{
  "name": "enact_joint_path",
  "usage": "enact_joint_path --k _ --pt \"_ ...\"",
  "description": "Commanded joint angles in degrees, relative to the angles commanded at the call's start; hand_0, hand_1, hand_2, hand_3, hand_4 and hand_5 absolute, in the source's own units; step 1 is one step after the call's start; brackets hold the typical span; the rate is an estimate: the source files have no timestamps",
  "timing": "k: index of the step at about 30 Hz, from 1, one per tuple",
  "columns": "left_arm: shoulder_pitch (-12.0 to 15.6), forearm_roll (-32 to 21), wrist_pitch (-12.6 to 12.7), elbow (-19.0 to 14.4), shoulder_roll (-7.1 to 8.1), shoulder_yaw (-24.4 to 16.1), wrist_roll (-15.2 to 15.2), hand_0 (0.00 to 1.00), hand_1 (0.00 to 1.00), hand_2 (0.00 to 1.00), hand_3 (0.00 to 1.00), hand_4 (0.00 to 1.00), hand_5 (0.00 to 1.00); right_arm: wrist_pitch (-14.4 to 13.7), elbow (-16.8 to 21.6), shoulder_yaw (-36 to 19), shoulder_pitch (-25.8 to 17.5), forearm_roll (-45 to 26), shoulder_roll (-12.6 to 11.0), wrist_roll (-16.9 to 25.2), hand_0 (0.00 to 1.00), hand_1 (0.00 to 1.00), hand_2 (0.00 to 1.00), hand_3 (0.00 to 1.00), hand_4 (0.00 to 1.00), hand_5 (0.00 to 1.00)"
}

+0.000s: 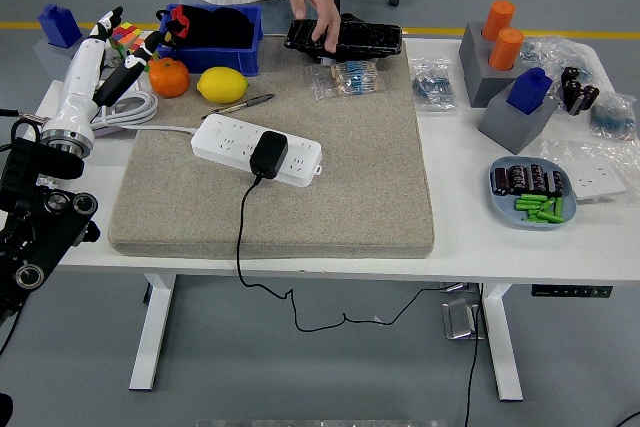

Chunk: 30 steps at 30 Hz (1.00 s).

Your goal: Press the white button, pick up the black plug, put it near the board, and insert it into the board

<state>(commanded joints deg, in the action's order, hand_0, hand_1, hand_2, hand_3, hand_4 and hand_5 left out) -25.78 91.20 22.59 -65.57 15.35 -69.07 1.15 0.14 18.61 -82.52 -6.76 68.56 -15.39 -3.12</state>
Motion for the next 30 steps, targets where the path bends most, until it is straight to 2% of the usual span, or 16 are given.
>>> enact_joint_path --k 7,11,30 --pt "2.21 -0.2 -0.36 -1.16 -0.26 -3.41 -0.09 0.998 0.992 0.963 0.975 0.976 0.998 0.0 -0.01 -0.28 0.12 0.06 -0.16 -0.11 0.855 0.728 0.717 0.683 0.859 0.47" --pt "3.1 -0.66 -0.63 -1.8 0.43 -4.44 -0.18 0.998 0.992 0.963 0.975 0.976 0.998 0.01 0.04 -0.19 0.19 -0.07 -0.23 -0.18 0.855 0.728 0.717 0.683 0.859 0.47" --pt "5.57 0.25 -1.02 -3.5 1.18 -8.83 0.22 0.998 0.965 0.922 0.936 0.946 0.998 -0.15 0.09 0.5 0.73 -0.18 -0.67 -0.21 0.854 0.728 0.717 0.684 0.859 0.474"
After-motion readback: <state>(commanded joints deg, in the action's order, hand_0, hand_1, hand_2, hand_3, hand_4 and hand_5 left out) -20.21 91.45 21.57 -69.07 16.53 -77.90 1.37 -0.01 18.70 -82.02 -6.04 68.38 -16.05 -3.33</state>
